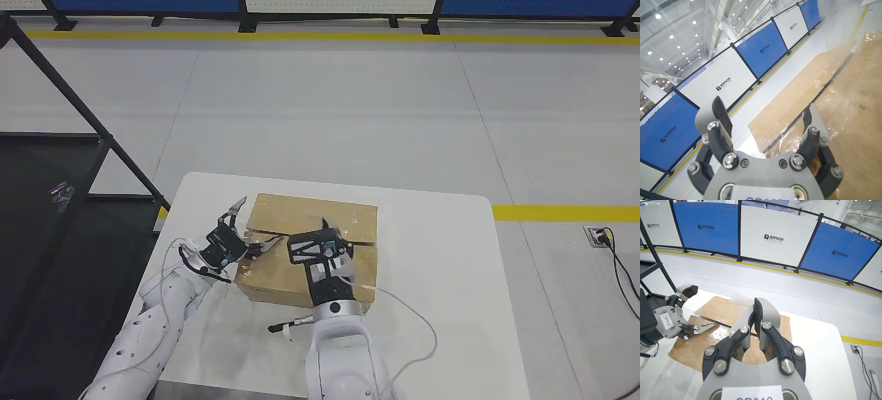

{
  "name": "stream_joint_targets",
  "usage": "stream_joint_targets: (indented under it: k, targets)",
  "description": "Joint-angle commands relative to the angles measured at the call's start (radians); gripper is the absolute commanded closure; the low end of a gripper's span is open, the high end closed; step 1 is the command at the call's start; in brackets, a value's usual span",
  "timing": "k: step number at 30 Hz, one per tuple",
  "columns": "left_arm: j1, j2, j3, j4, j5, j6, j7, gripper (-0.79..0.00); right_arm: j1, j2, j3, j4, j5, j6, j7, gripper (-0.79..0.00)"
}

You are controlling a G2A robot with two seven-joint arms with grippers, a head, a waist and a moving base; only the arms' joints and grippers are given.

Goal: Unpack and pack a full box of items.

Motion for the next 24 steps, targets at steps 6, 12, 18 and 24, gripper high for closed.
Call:
stream_joint_targets:
  k: [6, 12, 18, 24]
  targets:
    - [0.007, 0.003, -0.010, -0.003, -0.007, -0.005, 0.009, -0.785, -0.007, -0.015, -0.009, -0.005, 0.027, 0.019, -0.101, 0.000]
    - [0.015, 0.007, -0.023, -0.012, -0.010, -0.012, 0.011, -0.782, -0.004, -0.026, -0.011, 0.006, 0.026, 0.010, -0.146, 0.000]
    - [0.028, 0.013, -0.045, -0.018, -0.018, -0.016, 0.015, -0.785, -0.010, -0.036, -0.010, 0.003, 0.029, 0.005, -0.190, 0.000]
    - [0.043, 0.020, -0.070, -0.033, -0.034, -0.031, 0.022, -0.785, -0.016, -0.044, -0.005, -0.001, 0.014, -0.013, -0.201, 0.000]
